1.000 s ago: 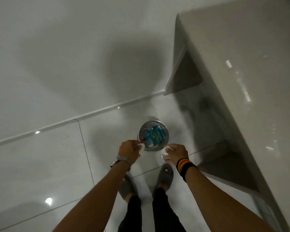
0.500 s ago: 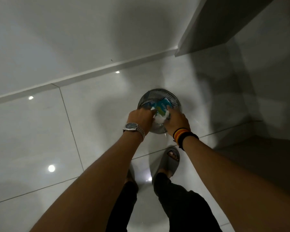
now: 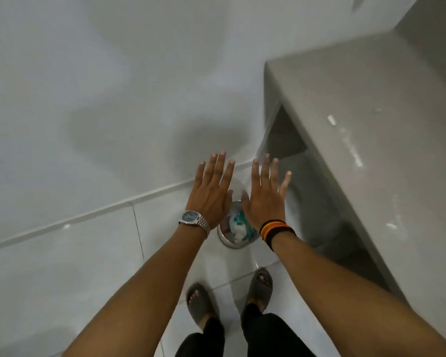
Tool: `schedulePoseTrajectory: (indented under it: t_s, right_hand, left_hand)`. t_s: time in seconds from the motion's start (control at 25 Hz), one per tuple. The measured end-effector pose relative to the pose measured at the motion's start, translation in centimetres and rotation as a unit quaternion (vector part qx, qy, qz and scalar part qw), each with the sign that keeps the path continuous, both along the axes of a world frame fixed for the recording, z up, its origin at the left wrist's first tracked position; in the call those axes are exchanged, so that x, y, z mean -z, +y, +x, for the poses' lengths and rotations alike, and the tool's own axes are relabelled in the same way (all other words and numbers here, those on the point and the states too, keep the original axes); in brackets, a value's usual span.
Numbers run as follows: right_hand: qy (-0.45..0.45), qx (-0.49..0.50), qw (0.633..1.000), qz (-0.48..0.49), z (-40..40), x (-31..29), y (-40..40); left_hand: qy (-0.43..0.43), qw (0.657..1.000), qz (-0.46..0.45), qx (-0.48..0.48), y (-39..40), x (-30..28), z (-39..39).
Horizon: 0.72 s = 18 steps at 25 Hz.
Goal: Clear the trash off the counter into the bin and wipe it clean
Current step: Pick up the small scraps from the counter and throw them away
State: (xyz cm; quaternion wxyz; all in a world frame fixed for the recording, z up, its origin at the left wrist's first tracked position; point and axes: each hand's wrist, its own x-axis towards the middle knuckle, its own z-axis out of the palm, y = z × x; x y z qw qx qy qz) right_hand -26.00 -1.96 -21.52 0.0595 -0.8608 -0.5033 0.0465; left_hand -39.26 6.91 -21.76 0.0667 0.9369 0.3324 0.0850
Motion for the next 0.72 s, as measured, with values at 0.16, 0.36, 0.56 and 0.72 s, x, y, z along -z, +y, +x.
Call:
schedulePoseTrajectory:
  t_s: [0.16,0.36,0.56,0.72]
  right_hand:
    - [0.003,0.063,0.996,0.066,0.3,-10.9,-0.2]
    - [0.030,0.170,0.982,0.082,7.1,-15.9,-1.4]
    - [0.089,0.247,0.960,0.092,16.6,-15.8,-4.3]
    - [0.137,0.290,0.944,0.071,24.8,-14.4,-3.3]
  left_hand:
    - [-0.019,0.998,0.046,0.048,0.5,-10.9,1.5]
    - [-0.013,0.990,0.058,0.126,1.8,-17.1,7.9]
    - [-0.013,0.986,-0.004,0.166,2.3,-16.6,16.0]
    - [0.035,0.983,-0.033,0.177,3.0,-14.2,23.8]
